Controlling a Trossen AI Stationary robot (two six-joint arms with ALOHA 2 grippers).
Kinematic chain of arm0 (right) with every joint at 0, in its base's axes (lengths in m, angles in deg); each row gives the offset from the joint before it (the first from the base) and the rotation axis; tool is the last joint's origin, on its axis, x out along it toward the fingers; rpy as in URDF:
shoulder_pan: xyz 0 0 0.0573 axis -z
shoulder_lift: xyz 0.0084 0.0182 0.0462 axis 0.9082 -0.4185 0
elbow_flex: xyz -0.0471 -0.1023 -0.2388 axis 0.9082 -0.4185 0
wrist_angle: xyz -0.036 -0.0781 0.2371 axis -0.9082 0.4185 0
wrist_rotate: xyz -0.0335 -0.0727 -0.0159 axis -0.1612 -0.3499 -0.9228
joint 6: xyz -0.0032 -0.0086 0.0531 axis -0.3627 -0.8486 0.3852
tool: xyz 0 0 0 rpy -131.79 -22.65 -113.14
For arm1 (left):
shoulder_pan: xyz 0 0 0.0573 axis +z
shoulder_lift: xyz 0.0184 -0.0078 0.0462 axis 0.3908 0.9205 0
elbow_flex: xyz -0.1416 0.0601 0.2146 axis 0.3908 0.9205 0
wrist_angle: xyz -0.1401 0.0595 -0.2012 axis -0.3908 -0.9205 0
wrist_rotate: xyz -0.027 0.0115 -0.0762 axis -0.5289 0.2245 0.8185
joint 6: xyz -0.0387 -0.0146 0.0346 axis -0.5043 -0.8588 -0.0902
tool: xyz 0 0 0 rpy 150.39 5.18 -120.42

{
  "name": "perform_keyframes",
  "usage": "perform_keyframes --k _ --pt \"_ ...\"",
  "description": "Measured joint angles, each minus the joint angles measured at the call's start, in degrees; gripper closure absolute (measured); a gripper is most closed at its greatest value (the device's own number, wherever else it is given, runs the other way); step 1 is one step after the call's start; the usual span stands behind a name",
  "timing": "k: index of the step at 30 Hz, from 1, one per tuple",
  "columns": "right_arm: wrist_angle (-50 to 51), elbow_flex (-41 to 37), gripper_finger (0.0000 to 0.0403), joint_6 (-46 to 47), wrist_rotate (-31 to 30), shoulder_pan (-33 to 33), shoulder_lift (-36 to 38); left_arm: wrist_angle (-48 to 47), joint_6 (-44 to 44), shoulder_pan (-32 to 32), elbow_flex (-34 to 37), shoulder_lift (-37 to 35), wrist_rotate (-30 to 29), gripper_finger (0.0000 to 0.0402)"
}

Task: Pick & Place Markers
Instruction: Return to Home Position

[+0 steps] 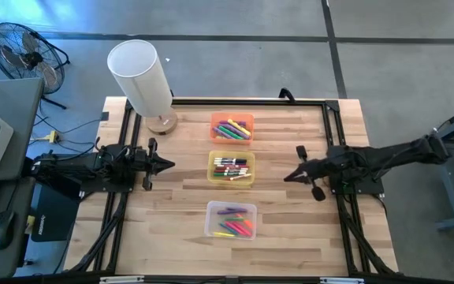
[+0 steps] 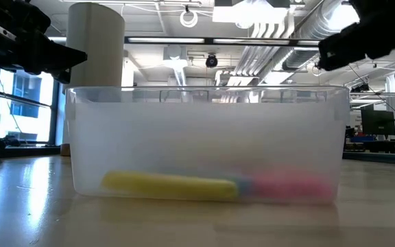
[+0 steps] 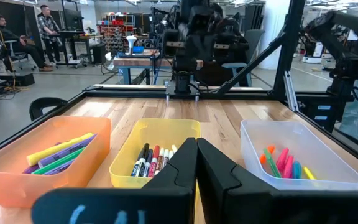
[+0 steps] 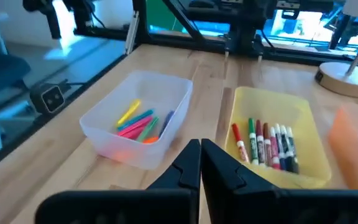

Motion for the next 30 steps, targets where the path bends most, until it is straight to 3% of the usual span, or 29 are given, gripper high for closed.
perform_keyframes --k 6,13,30 --pt "-4.0 -7.6 0.0402 2.9 5.2 4.8 6.2 0.0 0.0 0.0 0.0 0.0 0.0 0.0401" --pt "-3.0 -10.1 0.0403 8.8 5.3 6.7 9.8 0.0 0.0 0.0 0.0 0.0 0.0 0.0401" --pt "11.7 -10.2 0.0403 13.5 1.0 6.7 20.7 0.0 0.0 0.0 0.0 0.0 0.0 0.0401"
